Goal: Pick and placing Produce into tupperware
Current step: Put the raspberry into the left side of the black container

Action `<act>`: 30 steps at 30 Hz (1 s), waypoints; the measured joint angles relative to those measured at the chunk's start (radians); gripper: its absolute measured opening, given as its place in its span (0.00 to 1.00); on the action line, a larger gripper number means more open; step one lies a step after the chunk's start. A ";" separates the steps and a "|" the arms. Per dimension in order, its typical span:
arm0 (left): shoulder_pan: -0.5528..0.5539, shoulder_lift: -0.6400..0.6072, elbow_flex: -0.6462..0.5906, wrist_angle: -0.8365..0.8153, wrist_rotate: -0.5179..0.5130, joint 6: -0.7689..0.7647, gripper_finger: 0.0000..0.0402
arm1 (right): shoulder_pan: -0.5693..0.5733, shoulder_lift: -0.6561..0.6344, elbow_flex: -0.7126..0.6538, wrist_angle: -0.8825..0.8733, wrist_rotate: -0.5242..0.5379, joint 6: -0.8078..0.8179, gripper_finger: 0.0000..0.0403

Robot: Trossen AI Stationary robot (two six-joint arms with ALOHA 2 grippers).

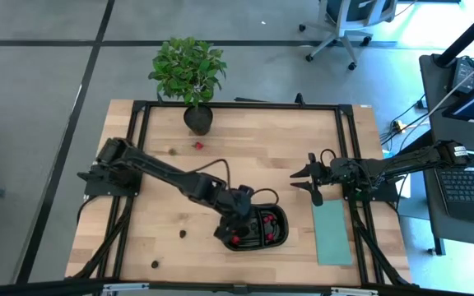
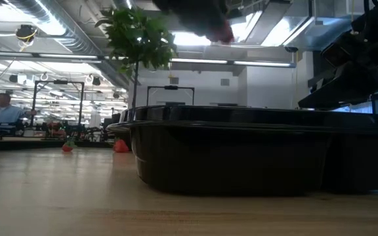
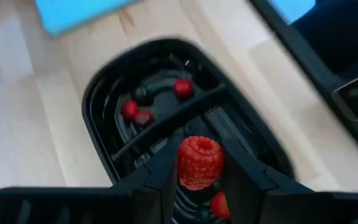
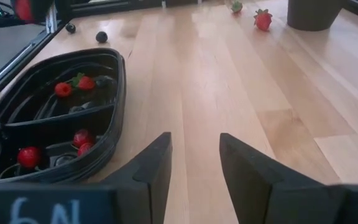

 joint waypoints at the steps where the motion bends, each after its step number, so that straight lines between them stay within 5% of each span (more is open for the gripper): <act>1: 0.004 0.015 0.000 0.002 -0.001 -0.001 0.25 | 0.000 0.000 0.000 -0.001 0.000 0.006 0.34; 17: 0.017 0.208 0.000 0.012 -0.001 -0.006 0.25 | 0.000 0.000 -0.001 -0.009 0.000 0.007 0.34; 30: 0.017 0.238 0.000 0.012 -0.008 -0.010 0.25 | 0.000 0.000 -0.001 -0.012 0.000 0.006 0.34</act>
